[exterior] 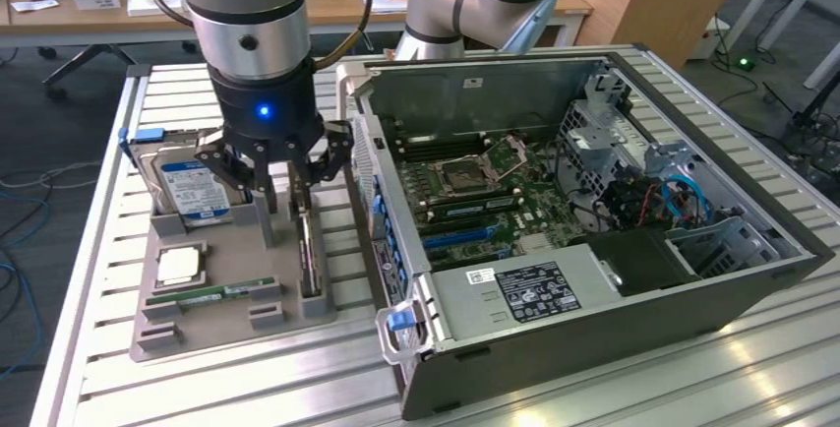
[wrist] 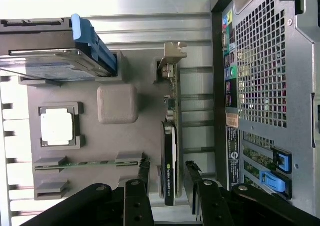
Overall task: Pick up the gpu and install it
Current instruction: 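Pick up the gpu and move the gpu toward the slot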
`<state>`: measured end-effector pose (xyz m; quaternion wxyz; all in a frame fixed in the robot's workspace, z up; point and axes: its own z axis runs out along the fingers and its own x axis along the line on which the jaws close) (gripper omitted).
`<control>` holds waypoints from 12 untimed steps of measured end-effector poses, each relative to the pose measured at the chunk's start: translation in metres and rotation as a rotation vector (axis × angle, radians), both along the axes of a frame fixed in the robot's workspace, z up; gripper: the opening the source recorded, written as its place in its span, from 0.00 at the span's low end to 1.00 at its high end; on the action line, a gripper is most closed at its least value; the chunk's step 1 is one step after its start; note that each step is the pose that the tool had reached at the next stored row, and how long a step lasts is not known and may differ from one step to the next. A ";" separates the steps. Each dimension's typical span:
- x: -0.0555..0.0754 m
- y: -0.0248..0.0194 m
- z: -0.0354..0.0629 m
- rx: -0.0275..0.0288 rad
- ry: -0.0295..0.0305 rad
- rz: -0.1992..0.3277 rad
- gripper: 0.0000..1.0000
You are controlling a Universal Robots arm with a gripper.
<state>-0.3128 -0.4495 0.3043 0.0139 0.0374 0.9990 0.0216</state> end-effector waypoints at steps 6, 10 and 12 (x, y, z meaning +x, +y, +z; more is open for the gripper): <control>0.004 -0.0001 -0.0002 0.0002 -0.0002 0.000 0.42; 0.005 -0.0002 -0.0002 0.0001 -0.0002 0.000 0.42; 0.005 -0.0002 -0.0004 0.0001 -0.0002 0.000 0.42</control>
